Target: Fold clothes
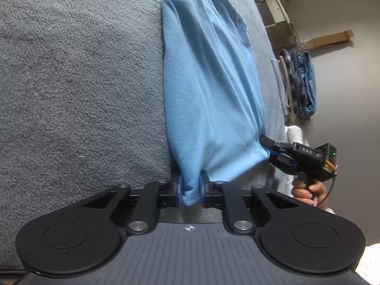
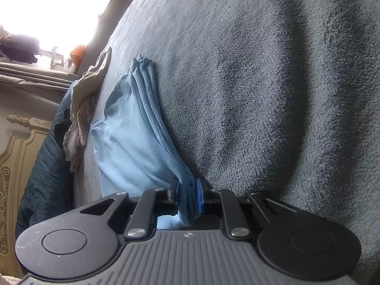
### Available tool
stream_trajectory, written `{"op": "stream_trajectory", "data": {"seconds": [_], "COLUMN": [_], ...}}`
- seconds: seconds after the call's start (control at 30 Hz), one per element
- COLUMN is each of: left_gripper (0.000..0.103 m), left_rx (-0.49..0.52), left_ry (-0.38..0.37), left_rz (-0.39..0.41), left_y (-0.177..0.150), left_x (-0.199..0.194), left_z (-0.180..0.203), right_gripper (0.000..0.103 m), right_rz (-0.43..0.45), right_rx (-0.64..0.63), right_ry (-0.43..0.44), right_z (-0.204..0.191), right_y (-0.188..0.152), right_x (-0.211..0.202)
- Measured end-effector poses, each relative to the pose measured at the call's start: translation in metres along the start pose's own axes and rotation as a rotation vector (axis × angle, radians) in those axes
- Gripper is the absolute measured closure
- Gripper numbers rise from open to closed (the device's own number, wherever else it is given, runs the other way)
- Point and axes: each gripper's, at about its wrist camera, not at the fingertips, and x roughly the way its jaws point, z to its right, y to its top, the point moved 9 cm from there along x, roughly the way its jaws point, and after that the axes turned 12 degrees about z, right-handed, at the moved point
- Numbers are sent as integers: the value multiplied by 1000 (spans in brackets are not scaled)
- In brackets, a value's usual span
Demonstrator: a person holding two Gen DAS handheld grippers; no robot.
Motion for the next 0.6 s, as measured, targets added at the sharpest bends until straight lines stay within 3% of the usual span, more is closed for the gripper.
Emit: {"op": "stream_trajectory", "data": {"seconds": [0.3,0.47,0.6], "left_gripper": [99,99,99], "left_rx": [83,96,100], "left_ry": [-43,-8,37], "left_rz": [78,78,64], "left_y": [13,12,5], "left_x": [-41,-63,-63], "left_z": [11,-6,-20], "right_gripper": [95,96,96], "right_rz": [-4,-50,-58], "right_rx": [-12,3,-8], "right_ry": [37,62,32], "right_z": [-31,-46,-40], "right_y": [-19,-50,-58], "right_x": [-14,-12,-11]}}
